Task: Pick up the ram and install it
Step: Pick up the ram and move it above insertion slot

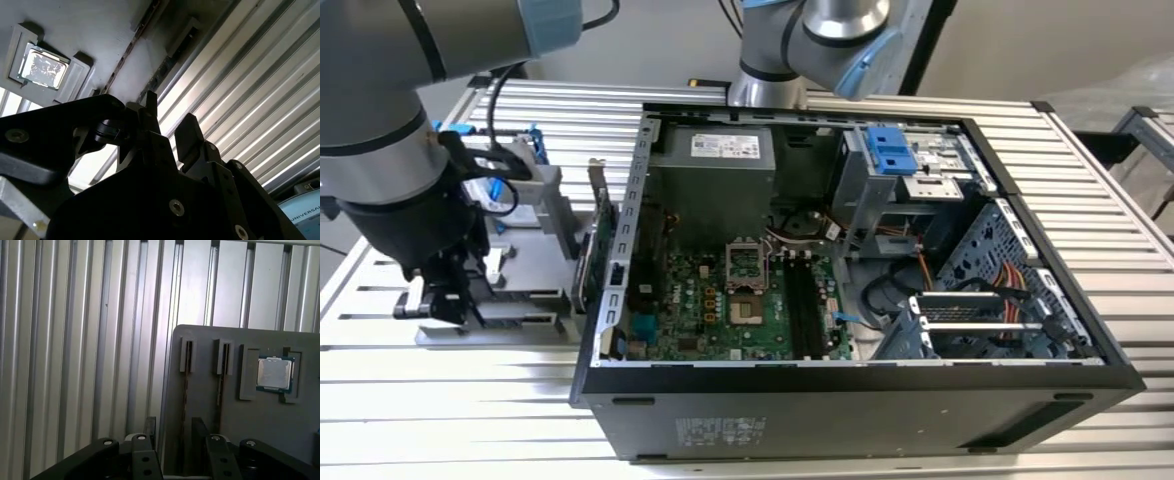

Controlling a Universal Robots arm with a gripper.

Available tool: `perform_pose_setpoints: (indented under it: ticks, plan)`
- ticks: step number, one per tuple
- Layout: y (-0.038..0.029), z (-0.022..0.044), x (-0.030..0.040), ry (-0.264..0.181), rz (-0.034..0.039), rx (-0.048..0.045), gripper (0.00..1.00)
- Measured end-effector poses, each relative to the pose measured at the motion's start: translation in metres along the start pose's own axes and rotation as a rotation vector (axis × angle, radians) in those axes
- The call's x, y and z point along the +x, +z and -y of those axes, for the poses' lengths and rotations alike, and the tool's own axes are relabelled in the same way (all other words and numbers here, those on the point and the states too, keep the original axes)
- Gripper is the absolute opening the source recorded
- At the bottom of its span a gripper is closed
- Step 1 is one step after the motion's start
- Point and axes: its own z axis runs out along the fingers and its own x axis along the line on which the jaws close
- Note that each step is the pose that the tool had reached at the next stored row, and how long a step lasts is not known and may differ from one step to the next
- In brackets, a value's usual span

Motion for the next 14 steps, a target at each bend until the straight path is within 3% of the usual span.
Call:
perform_pose_setpoints:
  ticks: [6,8,12,14]
  plan:
    - [0.0093,-0.0006,-0.0005,0.000,-0.0003,0.0066,0.00]
    - [0.0119,-0.0008,-0.0006,0.000,0.0029,0.0069,0.00]
    - [0.0145,-0.0013,-0.0009,0.000,0.0339,0.0090,0.00]
    - [0.0163,-0.0014,-0.0010,0.000,0.0402,0.0095,0.00]
